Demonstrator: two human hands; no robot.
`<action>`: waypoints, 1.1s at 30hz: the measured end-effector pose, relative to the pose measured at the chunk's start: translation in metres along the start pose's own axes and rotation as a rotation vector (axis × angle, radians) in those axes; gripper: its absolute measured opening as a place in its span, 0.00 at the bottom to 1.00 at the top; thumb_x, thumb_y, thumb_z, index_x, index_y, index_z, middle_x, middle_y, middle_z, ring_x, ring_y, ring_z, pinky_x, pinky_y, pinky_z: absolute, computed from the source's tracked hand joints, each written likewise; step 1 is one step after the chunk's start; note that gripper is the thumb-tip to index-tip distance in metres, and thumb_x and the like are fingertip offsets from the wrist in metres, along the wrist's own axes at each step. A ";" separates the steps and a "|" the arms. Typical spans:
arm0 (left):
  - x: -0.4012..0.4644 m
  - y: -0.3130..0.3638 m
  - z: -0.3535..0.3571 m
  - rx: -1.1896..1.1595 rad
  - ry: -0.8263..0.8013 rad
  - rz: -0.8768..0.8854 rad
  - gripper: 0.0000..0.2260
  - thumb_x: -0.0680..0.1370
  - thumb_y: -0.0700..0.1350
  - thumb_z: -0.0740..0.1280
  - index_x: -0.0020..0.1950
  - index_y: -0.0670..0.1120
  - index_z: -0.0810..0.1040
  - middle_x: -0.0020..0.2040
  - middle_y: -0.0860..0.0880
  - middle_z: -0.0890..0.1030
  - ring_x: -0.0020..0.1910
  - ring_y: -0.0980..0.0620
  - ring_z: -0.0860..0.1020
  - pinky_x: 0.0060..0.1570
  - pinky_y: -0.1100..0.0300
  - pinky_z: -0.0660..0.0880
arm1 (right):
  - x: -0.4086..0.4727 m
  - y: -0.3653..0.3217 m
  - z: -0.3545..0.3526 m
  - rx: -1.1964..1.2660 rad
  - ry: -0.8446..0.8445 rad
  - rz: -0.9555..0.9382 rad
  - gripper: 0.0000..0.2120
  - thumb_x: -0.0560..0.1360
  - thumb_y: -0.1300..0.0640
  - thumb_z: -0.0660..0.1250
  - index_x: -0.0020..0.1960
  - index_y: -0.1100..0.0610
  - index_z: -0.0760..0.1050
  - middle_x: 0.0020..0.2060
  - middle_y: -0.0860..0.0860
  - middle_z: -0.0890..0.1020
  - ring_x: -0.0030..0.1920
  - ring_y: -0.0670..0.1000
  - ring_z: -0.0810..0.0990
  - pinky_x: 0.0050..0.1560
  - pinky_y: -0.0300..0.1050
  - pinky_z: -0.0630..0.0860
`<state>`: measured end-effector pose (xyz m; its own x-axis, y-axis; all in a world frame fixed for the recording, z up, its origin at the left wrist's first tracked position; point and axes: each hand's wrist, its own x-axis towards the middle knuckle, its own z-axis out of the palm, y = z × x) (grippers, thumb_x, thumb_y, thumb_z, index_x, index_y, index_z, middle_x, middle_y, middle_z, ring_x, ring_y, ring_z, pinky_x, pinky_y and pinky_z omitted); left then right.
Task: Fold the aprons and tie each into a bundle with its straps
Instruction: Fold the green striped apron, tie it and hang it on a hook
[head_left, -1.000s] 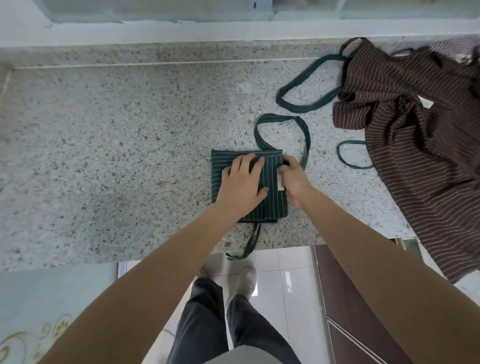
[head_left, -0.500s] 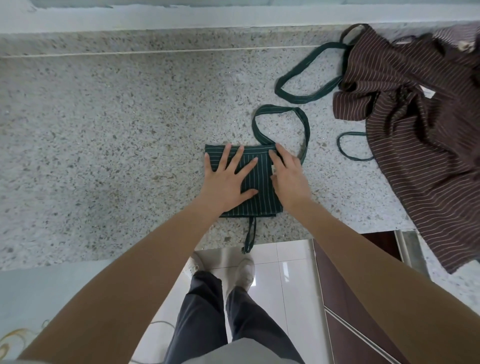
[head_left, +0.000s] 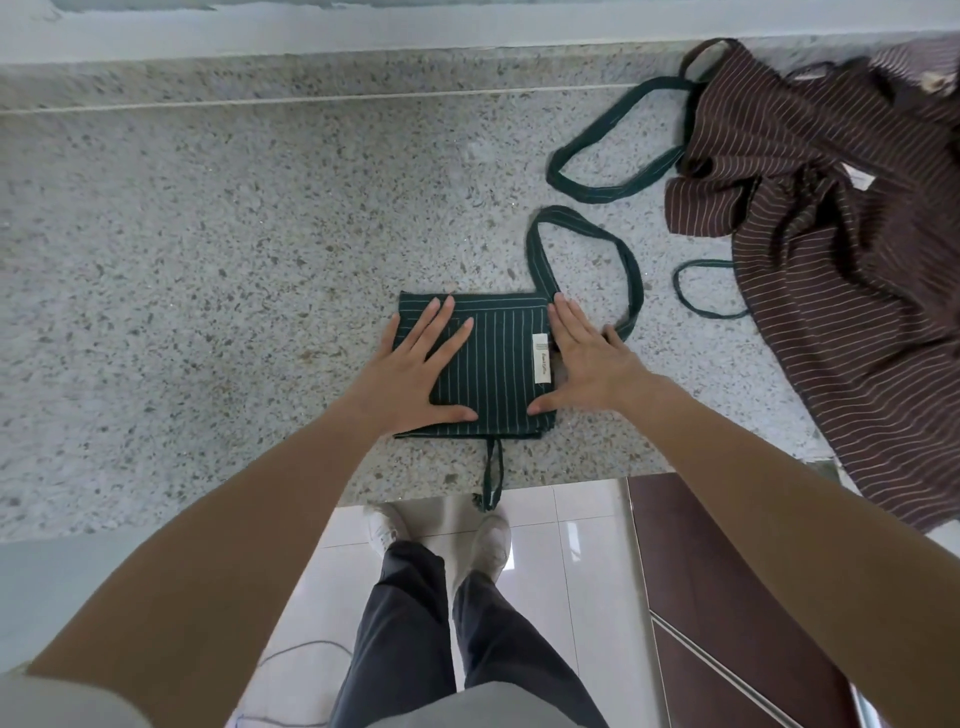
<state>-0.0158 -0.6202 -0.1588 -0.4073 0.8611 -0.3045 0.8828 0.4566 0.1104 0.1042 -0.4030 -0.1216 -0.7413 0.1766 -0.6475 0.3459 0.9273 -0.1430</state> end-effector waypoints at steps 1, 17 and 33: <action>-0.004 -0.004 0.000 -0.006 -0.016 -0.001 0.48 0.65 0.79 0.43 0.73 0.53 0.27 0.74 0.48 0.28 0.73 0.51 0.29 0.73 0.45 0.36 | -0.001 0.000 0.000 0.011 0.002 0.002 0.63 0.63 0.29 0.67 0.74 0.57 0.28 0.73 0.49 0.29 0.74 0.47 0.31 0.75 0.58 0.41; -0.010 -0.006 -0.010 -0.055 -0.139 -0.022 0.60 0.58 0.79 0.58 0.72 0.51 0.25 0.71 0.48 0.23 0.71 0.50 0.25 0.72 0.47 0.33 | -0.001 -0.024 0.002 -0.157 0.032 -0.182 0.69 0.59 0.30 0.71 0.72 0.59 0.24 0.71 0.53 0.26 0.69 0.47 0.25 0.72 0.48 0.35; -0.027 0.011 -0.029 -0.721 -0.073 -0.470 0.50 0.68 0.52 0.76 0.78 0.49 0.44 0.66 0.39 0.55 0.67 0.42 0.60 0.70 0.52 0.60 | -0.001 -0.054 -0.034 0.038 -0.173 -0.037 0.62 0.61 0.40 0.77 0.75 0.45 0.32 0.75 0.56 0.34 0.75 0.55 0.36 0.71 0.69 0.40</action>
<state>-0.0022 -0.6321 -0.1218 -0.6553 0.5417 -0.5264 0.2525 0.8139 0.5233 0.0670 -0.4427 -0.0878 -0.6451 0.0802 -0.7599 0.3439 0.9186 -0.1949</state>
